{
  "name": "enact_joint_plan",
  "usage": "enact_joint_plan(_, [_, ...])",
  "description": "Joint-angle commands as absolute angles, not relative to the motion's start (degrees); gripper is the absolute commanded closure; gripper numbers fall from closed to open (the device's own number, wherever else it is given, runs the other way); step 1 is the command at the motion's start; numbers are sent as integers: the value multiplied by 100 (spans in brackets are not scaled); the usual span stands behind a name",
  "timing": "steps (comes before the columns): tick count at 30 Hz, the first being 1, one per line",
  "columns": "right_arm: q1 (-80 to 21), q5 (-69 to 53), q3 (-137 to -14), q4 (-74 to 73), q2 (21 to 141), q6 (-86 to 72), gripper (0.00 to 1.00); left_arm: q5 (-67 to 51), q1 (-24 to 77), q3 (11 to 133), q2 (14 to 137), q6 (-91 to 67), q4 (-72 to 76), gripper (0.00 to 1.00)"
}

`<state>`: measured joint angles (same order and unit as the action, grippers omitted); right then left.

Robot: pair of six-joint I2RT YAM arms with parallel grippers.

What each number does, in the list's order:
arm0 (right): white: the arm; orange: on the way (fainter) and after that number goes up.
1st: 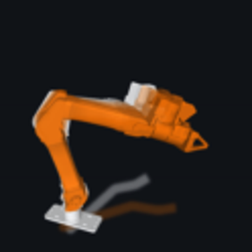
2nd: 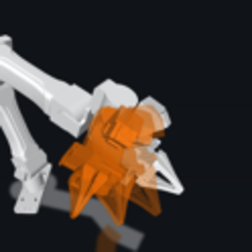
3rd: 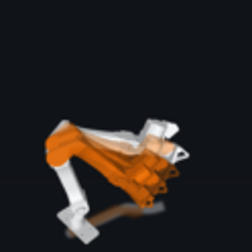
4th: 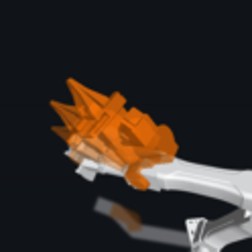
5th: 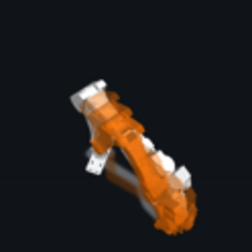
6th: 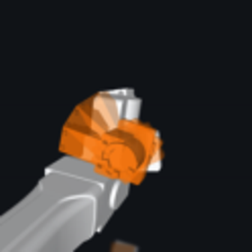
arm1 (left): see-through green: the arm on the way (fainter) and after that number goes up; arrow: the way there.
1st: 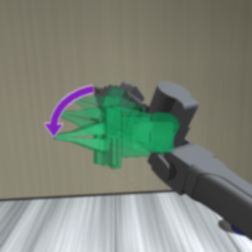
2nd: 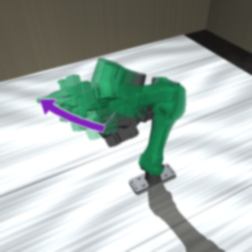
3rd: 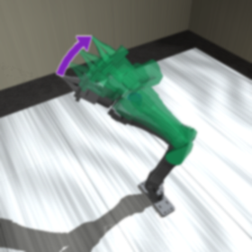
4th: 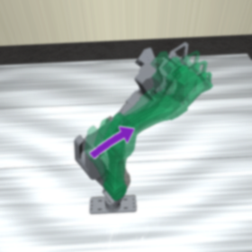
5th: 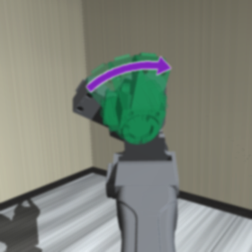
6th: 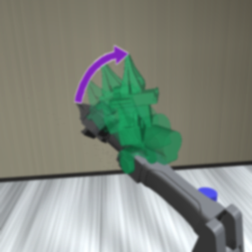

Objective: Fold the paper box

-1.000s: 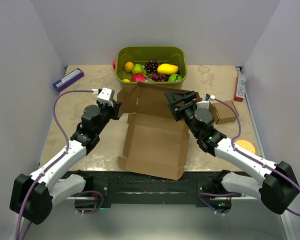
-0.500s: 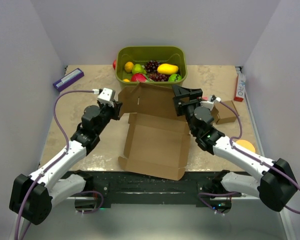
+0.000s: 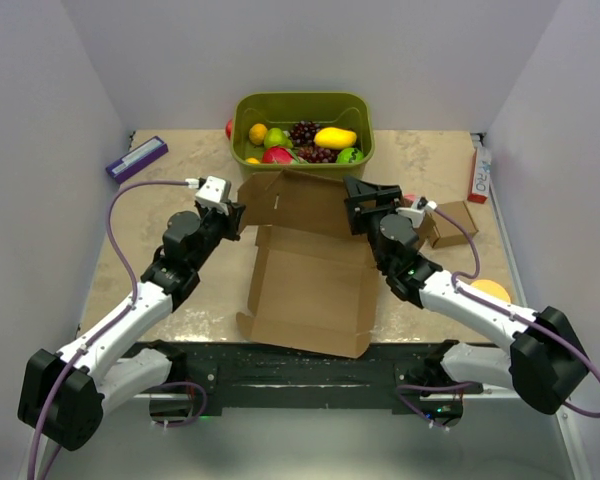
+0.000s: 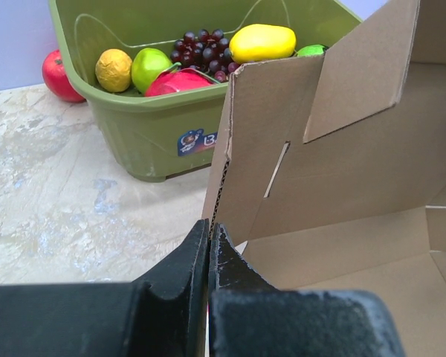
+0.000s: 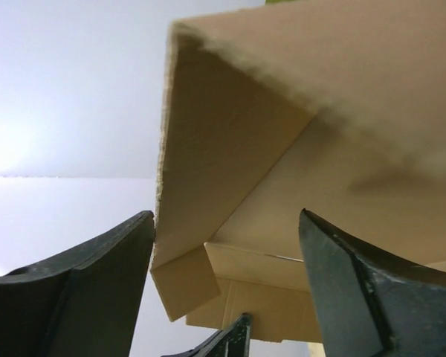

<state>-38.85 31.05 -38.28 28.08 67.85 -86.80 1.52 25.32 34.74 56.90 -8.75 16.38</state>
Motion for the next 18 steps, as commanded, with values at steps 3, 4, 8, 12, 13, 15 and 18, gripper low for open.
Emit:
enact_joint_plan(3, [-3876, 3375, -3358, 2953, 6680, -8982, 29, 114, 2593, 3480, 5616, -852, 2127, 100])
enact_joint_plan(4, [-3876, 3331, -3297, 2979, 6671, -9017, 32, 114, 2593, 3489, 5616, -853, 2127, 100])
enact_joint_plan(8, [-3885, 3340, -2937, 3085, 6609, -9245, 38, 88, 2610, 3489, 5616, -853, 2118, 100])
enact_joint_plan(12, [-3885, 3524, -2830, 3155, 6601, -9334, 40, -8, 2637, 3472, 5686, -809, 2162, 100])
enact_joint_plan(13, [-3876, 3568, -2839, 3155, 6601, -9325, 40, -157, 2645, 3472, 5704, -800, 2188, 100])
enact_joint_plan(15, [-3867, 3744, -2891, 3155, 6566, -9211, 40, -237, 2663, 3463, 5757, -774, 2215, 100])
enact_joint_plan(18, [-3859, 3990, -3006, 3059, 6530, -9009, 40, -404, 2689, 3463, 5818, -730, 2267, 100])
